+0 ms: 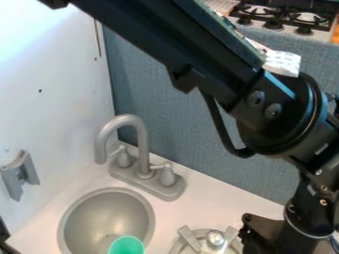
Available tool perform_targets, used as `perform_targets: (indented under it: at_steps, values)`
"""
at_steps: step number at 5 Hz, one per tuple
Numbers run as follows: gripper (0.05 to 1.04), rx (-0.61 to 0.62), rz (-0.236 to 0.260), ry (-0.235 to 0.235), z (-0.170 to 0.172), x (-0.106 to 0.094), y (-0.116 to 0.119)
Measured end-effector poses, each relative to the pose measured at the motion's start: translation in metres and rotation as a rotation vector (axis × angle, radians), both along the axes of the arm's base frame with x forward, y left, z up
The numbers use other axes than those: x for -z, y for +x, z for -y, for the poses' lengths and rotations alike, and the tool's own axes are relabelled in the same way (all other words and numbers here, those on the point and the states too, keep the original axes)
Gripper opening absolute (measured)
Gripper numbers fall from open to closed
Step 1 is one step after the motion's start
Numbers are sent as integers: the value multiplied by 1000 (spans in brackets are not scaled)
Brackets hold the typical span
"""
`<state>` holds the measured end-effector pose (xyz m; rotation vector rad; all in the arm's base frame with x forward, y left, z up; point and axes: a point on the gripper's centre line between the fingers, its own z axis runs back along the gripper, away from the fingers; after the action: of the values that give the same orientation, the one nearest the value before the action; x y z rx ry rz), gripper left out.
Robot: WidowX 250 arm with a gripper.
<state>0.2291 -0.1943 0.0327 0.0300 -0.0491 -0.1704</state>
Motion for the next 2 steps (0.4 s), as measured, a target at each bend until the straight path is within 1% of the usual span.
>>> perform_targets:
  at_steps: [1, 2]
  values:
    - [1000, -1, -23, 22, -3, 8, -3]
    - [1000, 26, -15, 58, 7, 11, 18]
